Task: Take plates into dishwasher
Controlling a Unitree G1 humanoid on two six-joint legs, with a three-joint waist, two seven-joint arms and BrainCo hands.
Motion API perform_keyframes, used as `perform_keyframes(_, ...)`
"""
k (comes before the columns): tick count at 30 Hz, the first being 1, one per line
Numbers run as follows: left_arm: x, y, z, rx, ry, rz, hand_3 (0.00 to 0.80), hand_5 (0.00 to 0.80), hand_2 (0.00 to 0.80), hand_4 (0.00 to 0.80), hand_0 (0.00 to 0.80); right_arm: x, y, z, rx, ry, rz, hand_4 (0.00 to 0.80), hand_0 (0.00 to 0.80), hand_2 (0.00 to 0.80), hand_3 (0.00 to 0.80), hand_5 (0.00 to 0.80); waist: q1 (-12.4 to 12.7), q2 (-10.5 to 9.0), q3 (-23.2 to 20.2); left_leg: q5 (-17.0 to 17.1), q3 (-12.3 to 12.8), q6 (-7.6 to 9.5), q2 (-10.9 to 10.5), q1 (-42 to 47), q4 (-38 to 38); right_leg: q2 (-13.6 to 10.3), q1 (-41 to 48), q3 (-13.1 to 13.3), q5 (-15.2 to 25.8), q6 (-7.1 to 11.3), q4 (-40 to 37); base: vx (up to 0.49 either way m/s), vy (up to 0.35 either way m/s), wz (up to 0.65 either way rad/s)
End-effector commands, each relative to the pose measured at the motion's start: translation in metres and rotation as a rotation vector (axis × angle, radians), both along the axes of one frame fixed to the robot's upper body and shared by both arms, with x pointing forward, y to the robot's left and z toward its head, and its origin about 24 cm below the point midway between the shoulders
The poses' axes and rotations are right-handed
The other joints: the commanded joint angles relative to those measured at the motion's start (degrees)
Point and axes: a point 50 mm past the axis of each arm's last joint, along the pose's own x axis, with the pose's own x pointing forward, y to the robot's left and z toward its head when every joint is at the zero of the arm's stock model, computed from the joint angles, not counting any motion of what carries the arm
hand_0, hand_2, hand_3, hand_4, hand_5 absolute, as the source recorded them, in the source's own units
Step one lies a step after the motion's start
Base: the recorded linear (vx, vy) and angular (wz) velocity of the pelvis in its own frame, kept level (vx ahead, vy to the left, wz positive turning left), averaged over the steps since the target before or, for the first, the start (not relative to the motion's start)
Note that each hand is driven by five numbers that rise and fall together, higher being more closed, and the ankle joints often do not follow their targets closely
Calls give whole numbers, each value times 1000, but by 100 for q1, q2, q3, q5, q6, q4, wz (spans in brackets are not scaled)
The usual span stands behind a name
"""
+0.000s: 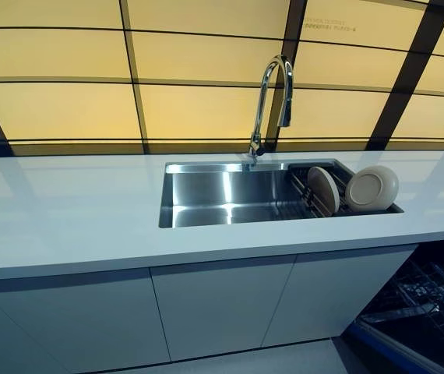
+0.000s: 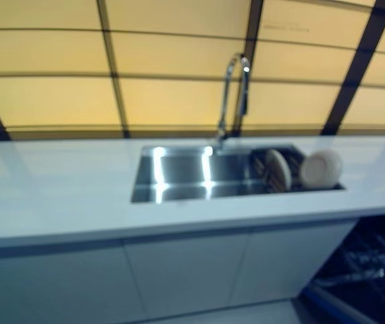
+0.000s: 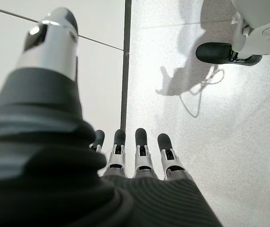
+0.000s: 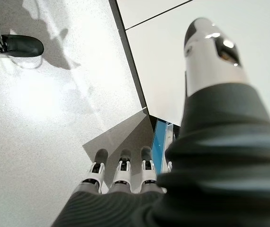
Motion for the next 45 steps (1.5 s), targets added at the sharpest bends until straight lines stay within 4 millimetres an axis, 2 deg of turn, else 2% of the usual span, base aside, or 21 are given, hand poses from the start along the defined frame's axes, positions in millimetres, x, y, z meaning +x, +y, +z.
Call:
perform_keyframes(1, 19, 11, 9, 55, -79, 9, 0, 0, 0, 0, 0, 26, -10, 12, -42, -95, 5, 0, 0, 0, 0, 0, -121, 19, 85, -109, 89, 498, -690, -71, -14, 507, 58, -78, -197, -64, 268, 0, 0, 0)
perform_keyframes(11, 17, 10, 8, 57, -74, 23, 0, 0, 0, 0, 0, 20, -7, 8, -36, -73, -31, 0, 0, 0, 0, 0, -115, 25, 68, -111, 81, 489, -692, -59, -3, 494, 77, -103, -196, -62, 259, 0, 0, 0)
perform_keyframes(13, 16, 10, 7, 60, -65, 19, 0, 0, 0, 0, 0, 18, -8, 8, -28, -81, -86, 0, 0, 0, 0, 0, -123, 27, 66, -111, 93, 492, -696, -54, 1, 495, 83, -101, -191, -64, 253, 0, 0, 0)
perform_keyframes(17, 11, 10, 6, 52, -47, 25, 0, 0, 0, 0, 0, 7, -27, 14, -74, -147, -428, 0, 0, 0, 0, 0, -186, 39, 65, -134, 148, 500, -688, -29, 5, 494, 81, -55, -181, -47, 255, 0, 0, 0)
perform_keyframes(18, 10, 10, 5, 52, -46, 25, 0, 0, 0, 0, 0, 6, -28, 15, -79, -155, -455, 0, 0, 0, 0, 0, -193, 40, 66, -136, 155, 501, -685, -27, 5, 493, 79, -49, -181, -44, 257, 2, 39, -1)
perform_keyframes(20, 7, 9, 4, 48, -36, 30, 0, 0, 0, 0, 0, 3, -45, 27, -174, -221, -611, 0, 0, 0, 0, 0, -263, 50, 74, -152, 200, 501, -672, -17, 4, 479, 47, -12, -170, -24, 282, -4, 56, -1)
perform_keyframes(21, 6, 7, 3, 48, -33, 32, 0, 0, 0, 0, 0, 7, -55, 41, -295, -273, -663, 0, 0, 0, 0, 0, -306, 63, 83, -168, 234, 505, -670, -8, 1, 471, 19, 21, -155, -7, 301, -8, 73, -8)
perform_keyframes(23, 6, 6, 3, 48, -33, 37, 0, 0, 0, 0, 0, 17, -64, 56, -385, -326, -685, 0, 0, 0, 0, 0, -353, 69, 100, -178, 259, 510, -672, -3, 4, 459, -12, 60, -141, 8, 327, -9, 67, -16)
perform_keyframes(24, 6, 5, 3, 50, -35, 39, 0, 0, 0, 0, 0, 27, -70, 72, -460, -396, -694, 0, 0, 0, 0, 0, -400, 74, 113, -188, 287, 513, -671, 1, 3, 444, -52, 99, -124, 27, 354, -17, 70, -15)
perform_keyframes(27, 10, 4, 3, 50, -40, 34, 0, 0, 0, 0, 0, 48, -73, 98, -567, -493, -640, 0, 0, 0, 0, 0, -438, 90, 128, -199, 316, 529, -681, -12, 11, 415, -109, 146, -101, 50, 388, -19, 69, -15)
perform_keyframes(30, 15, 3, 5, 52, -60, 29, 0, 0, 0, 0, 0, 78, -76, 137, -684, -621, -488, 0, 0, 0, 0, 0, -472, 94, 138, -211, 326, 553, -710, -42, 31, 363, -174, 202, -89, 74, 433, -25, 94, -13)
perform_keyframes(32, 18, 2, 5, 49, -70, 25, 0, 0, 0, 0, 0, 94, -79, 163, -729, -702, -414, 0, 0, 0, 0, 0, -475, 98, 134, -222, 320, 578, -729, -74, 55, 317, -232, 239, -105, 93, 495, -27, 104, -11)
perform_keyframes(35, 20, -1, 4, 40, -71, 24, 0, 0, 0, 0, 0, 107, -84, 189, -761, -789, -358, 0, 0, 0, 0, 0, -466, 97, 128, -243, 304, 623, -756, -95, 88, 229, -325, 287, -107, 125, 658, -17, 112, -2)
perform_keyframes(41, 17, -1, 3, 36, -50, 34, 0, 0, 0, 0, 0, 128, -89, 227, -788, -897, -315, 0, 0, 0, 0, 0, -387, 85, 168, -303, 236, 710, -771, -259, 344, 12, -580, 328, -1, 205, 1308, -40, 90, -3)
perform_keyframes(43, 14, 0, 2, 38, -28, 33, 0, 0, 0, 0, 0, 137, -90, 242, -789, -942, -322, 0, 0, 0, 0, 0, -340, 92, 200, -337, 195, 728, -772, -311, 456, -107, -710, 301, 153, 171, 1701, -55, 93, -9)
perform_keyframes(45, 12, 1, 1, 38, -18, 31, 0, 0, 0, 0, 0, 141, -91, 248, -801, -946, -320, 0, 0, 0, 0, 0, -292, 81, 195, -382, 182, 726, -788, -316, 520, -203, -760, 227, 291, 168, 1851, -41, 79, -18)
